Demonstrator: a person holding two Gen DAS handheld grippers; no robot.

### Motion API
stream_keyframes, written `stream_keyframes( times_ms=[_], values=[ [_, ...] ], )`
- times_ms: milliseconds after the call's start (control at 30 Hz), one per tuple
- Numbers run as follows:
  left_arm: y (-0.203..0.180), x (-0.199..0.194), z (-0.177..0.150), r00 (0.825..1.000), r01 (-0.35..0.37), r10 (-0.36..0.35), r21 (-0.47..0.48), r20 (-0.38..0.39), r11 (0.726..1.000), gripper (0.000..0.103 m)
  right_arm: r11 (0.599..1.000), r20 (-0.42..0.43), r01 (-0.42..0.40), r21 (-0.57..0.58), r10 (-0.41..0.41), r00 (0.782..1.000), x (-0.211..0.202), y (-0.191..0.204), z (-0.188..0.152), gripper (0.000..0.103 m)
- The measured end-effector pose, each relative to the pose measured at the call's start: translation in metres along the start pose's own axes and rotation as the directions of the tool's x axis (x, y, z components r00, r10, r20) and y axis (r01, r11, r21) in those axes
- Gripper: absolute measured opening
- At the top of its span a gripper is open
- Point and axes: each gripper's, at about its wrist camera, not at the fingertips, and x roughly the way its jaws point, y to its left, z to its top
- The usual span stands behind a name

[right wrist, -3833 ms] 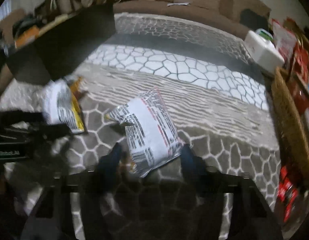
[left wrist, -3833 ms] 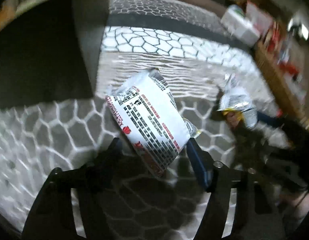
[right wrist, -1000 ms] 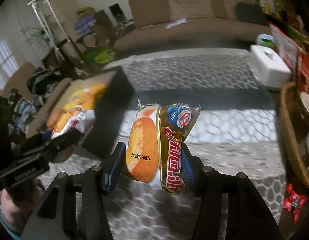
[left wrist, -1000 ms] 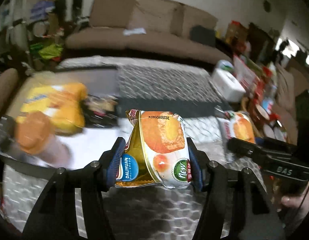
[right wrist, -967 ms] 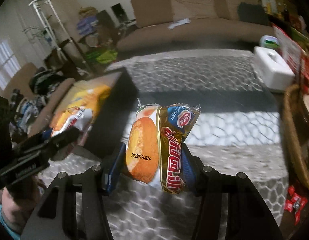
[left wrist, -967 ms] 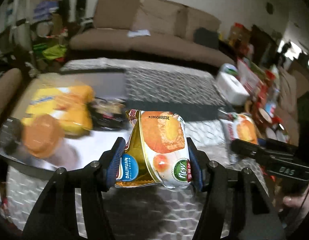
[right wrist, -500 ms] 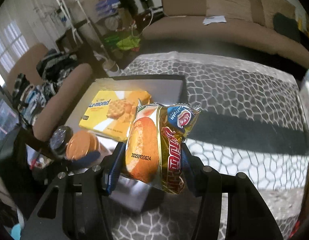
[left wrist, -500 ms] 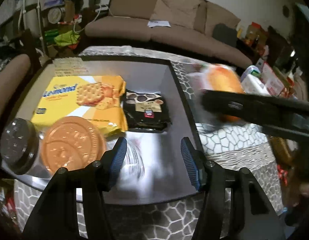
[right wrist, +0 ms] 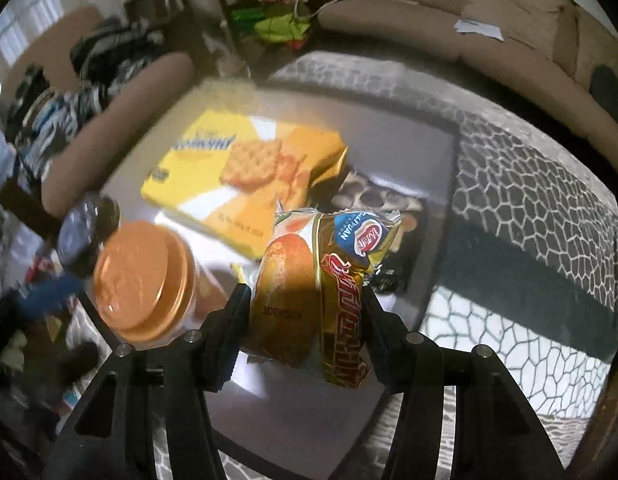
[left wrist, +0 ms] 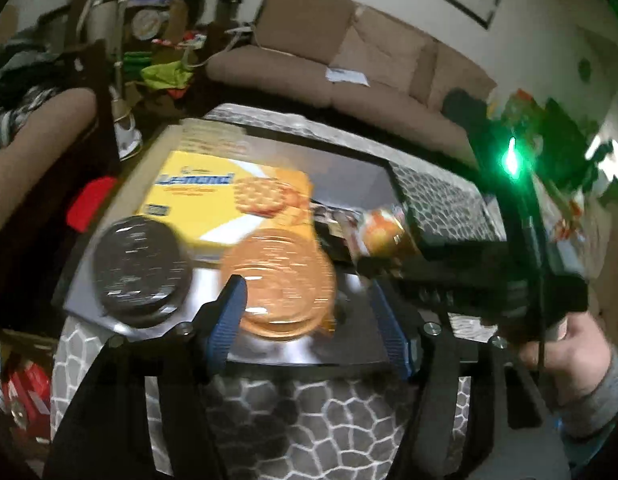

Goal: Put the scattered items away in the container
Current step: 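Carry both cake packets over the box and open both grippers, then grasp the black-lidded cup with the left gripper while the right gripper grasps the orange-lidded cup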

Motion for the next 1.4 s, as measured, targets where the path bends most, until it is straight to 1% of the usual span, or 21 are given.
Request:
stream_keyframes(
  times_ms=[167,200,233,267,333,433,467,567,600,667,800,867,900,967,1133,1167,1200,1233,1267,1333,1400],
  values=[
    [0.038,-0.008,0.004,0.999,-0.036,0.036,-0.065,0.001,0.997,0.063,0.998,-0.052,0.065,-0.027,-0.066,0.996,0.014,0.007,-0.011,0.056],
    [0.044,-0.011,0.004,0.999,-0.039,0.04,-0.078,0.003,0.996,0.063,0.997,-0.047,0.065,-0.031,-0.067,0.997,0.012,0.008,-0.013,0.06],
    [0.05,-0.013,0.006,0.999,-0.044,0.045,-0.088,0.007,0.995,0.065,0.997,-0.04,0.068,-0.03,-0.069,0.997,0.009,0.009,-0.014,0.07],
    [0.055,-0.015,0.008,0.999,-0.051,0.052,-0.09,0.011,0.995,0.07,0.997,-0.02,0.076,-0.027,-0.077,0.997,0.003,0.01,-0.015,0.075],
    [0.065,-0.021,0.011,0.997,-0.071,0.073,-0.091,0.021,0.993,0.072,0.998,0.009,0.057,-0.017,-0.057,0.998,-0.006,0.012,-0.014,0.077],
    [0.078,-0.026,0.017,0.997,-0.075,0.078,-0.104,0.022,0.992,0.075,0.996,0.075,-0.083,0.038,0.08,0.994,-0.023,0.012,-0.014,0.08],
    [0.083,-0.028,0.017,0.997,-0.072,0.075,-0.113,0.021,0.991,0.076,0.982,0.103,-0.177,0.064,0.169,0.98,-0.029,0.012,-0.016,0.08],
    [0.094,-0.032,0.014,0.994,-0.102,0.106,-0.125,0.026,0.987,0.076,0.942,0.146,-0.313,0.119,0.295,0.944,-0.032,0.016,-0.018,0.08],
    [0.097,-0.032,0.013,0.993,-0.113,0.117,-0.127,0.024,0.985,0.076,0.941,0.146,-0.315,0.125,0.297,0.944,-0.031,0.02,-0.017,0.08],
    [0.104,-0.031,0.009,0.992,-0.121,0.124,-0.139,0.014,0.983,0.076,0.957,0.12,-0.257,0.136,0.241,0.963,-0.025,0.029,-0.014,0.08],
    [0.112,-0.029,0.004,0.992,-0.126,0.129,-0.144,0.007,0.982,0.076,0.907,0.134,-0.371,0.199,0.35,0.927,-0.016,0.028,-0.017,0.08],
    [0.116,-0.028,0.004,0.993,-0.119,0.12,-0.156,0.0,0.981,0.076,0.901,0.09,-0.372,0.221,0.361,0.928,-0.005,0.032,-0.018,0.075],
    [0.116,-0.029,0.004,0.994,-0.104,0.106,-0.163,0.001,0.981,0.076,0.904,0.08,-0.365,0.224,0.356,0.931,0.0,0.035,-0.018,0.067],
    [0.113,-0.032,0.005,0.998,-0.063,0.065,-0.167,0.005,0.984,0.076,0.897,0.098,-0.386,0.214,0.374,0.922,0.001,0.039,-0.018,0.059],
    [0.088,-0.029,0.011,1.0,0.0,-0.001,-0.142,-0.002,0.99,0.079,0.952,0.063,-0.292,0.092,0.287,0.956,-0.008,0.059,-0.01,0.056],
    [0.084,-0.026,0.012,1.0,0.002,-0.003,-0.146,-0.008,0.989,0.079,0.97,0.071,-0.238,0.048,0.234,0.97,-0.012,0.065,-0.01,0.055],
    [0.082,-0.025,0.013,1.0,0.003,-0.004,-0.154,-0.01,0.988,0.079,0.983,0.092,-0.181,0.003,0.18,0.979,-0.018,0.071,-0.01,0.046],
    [0.082,-0.024,0.014,1.0,0.001,-0.003,-0.164,-0.01,0.986,0.079,0.992,0.12,-0.12,-0.051,0.125,0.985,-0.025,0.078,-0.009,0.03],
    [0.083,-0.023,0.014,1.0,-0.002,-0.001,-0.18,-0.012,0.984,0.079,0.993,0.116,-0.055,-0.107,0.067,0.991,-0.026,0.087,-0.009,0.025],
    [0.086,-0.019,0.014,1.0,-0.004,-0.001,-0.192,-0.026,0.981,0.08,0.987,0.084,-0.097,-0.126,0.108,0.991,-0.024,0.093,-0.007,0.026],
    [0.089,-0.015,0.013,0.999,-0.014,0.004,-0.189,-0.05,0.982,0.08,0.989,0.072,-0.126,-0.078,0.131,0.989,-0.021,0.088,-0.006,0.029]
  ],
)
